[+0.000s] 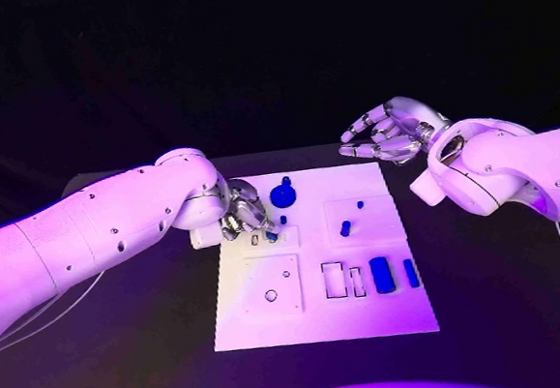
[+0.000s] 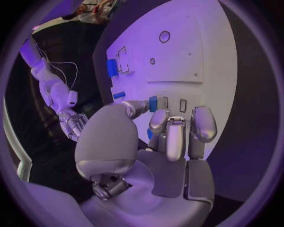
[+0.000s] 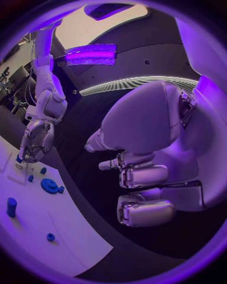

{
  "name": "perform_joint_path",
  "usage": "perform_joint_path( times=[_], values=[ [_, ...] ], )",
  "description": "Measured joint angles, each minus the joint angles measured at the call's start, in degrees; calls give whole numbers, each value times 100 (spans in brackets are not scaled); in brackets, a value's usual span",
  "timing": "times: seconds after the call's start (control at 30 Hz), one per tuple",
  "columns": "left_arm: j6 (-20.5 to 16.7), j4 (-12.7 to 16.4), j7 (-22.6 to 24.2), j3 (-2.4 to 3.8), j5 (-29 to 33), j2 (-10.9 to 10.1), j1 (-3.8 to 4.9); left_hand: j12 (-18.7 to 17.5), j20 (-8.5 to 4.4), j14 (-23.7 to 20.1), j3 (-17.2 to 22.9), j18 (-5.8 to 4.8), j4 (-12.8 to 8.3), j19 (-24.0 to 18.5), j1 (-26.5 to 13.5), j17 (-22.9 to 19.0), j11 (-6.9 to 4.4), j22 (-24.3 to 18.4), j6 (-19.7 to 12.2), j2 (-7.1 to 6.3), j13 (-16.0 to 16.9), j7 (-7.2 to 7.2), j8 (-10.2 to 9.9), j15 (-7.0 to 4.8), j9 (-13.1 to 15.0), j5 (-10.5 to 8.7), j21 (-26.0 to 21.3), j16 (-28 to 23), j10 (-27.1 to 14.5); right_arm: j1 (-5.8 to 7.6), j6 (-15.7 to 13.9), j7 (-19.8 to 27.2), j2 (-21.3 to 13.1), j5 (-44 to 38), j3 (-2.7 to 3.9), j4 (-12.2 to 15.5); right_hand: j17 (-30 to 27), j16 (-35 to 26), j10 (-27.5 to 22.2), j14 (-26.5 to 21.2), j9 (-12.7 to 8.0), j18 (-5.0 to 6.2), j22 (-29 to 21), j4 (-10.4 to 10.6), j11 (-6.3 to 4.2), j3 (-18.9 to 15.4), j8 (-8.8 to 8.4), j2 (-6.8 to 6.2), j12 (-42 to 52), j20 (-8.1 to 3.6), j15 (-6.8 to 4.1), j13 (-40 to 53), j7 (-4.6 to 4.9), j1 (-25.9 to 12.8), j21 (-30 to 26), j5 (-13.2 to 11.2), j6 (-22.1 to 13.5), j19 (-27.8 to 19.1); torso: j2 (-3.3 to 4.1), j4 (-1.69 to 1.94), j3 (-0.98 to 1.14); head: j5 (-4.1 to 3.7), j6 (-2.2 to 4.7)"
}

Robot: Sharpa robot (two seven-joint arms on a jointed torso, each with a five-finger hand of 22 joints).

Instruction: Assemble the parts on the task board

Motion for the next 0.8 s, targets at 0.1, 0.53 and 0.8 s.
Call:
perform_joint_path(
  times=[0.1, 0.53, 0.8],
  values=[
    [-97, 80, -4, 0, -6, -62, 0, 9, -10, 18, 276, 0, -229, 10, -112, 0, -10, 4, 6, -52, 13, -6, 18, -20, 0, 23, 22, 2, 10, -2, 9, -1, -7, 0, -1, -1, 0, 0, 0, 0, 0, 0, 0, 0, 0, 0, 0, 0, 0, 0, 0, 0, 0, 0, 0, 0, 0, 0, -2, 4, 0, 8, 7],
    [-542, 208, -8, -10, -675, -71, -88, 59, -48, 18, 312, 0, -218, 132, -251, 4, -49, 124, 8, -101, 74, -5, 53, -59, 1, 56, 75, 47, 130, -5, 44, -1, -18, -1, -4, -2, -1, 0, 0, 0, -1, 0, -1, 0, 0, 0, 0, 0, 0, 0, 0, 0, 0, 0, 0, 0, 0, 0, 7, -1, 1, 62, 17],
    [-745, 206, -8, -27, -1003, -8, -151, 60, -69, 18, 420, 1, -294, 152, -300, 4, -60, 139, 29, -104, 92, 14, 53, -59, 1, 72, 75, 69, 143, -9, 60, 1, -17, -2, -6, -2, -1, 0, 0, 0, -2, 0, -2, 0, 0, 0, 0, 0, -22, 0, 0, 0, 0, 0, 0, 0, 0, 0, 16, -12, 1, 73, 3]
  ],
)
